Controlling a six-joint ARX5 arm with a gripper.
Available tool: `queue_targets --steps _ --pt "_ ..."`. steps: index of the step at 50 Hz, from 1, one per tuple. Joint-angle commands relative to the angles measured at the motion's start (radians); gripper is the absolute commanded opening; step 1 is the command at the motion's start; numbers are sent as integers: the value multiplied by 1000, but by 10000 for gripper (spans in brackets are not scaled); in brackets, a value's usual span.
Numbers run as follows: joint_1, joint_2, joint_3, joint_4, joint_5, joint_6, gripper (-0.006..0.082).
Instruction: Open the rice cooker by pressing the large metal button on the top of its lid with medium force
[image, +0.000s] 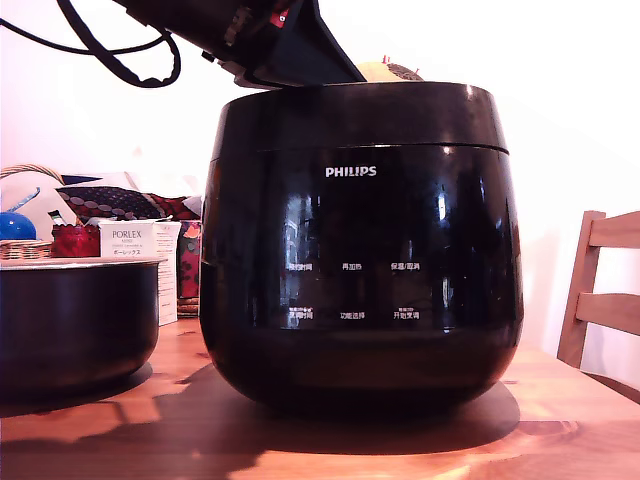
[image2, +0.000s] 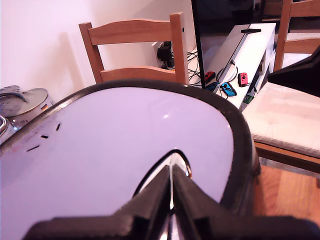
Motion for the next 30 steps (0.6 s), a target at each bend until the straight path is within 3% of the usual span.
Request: queue_targets --steps 1,16,30 --pt "6 103 -116 -130 -22 12 -21" --pt "6 104 -116 -166 -51 30 -21" --pt "6 95 -116 -49 -50 6 -21"
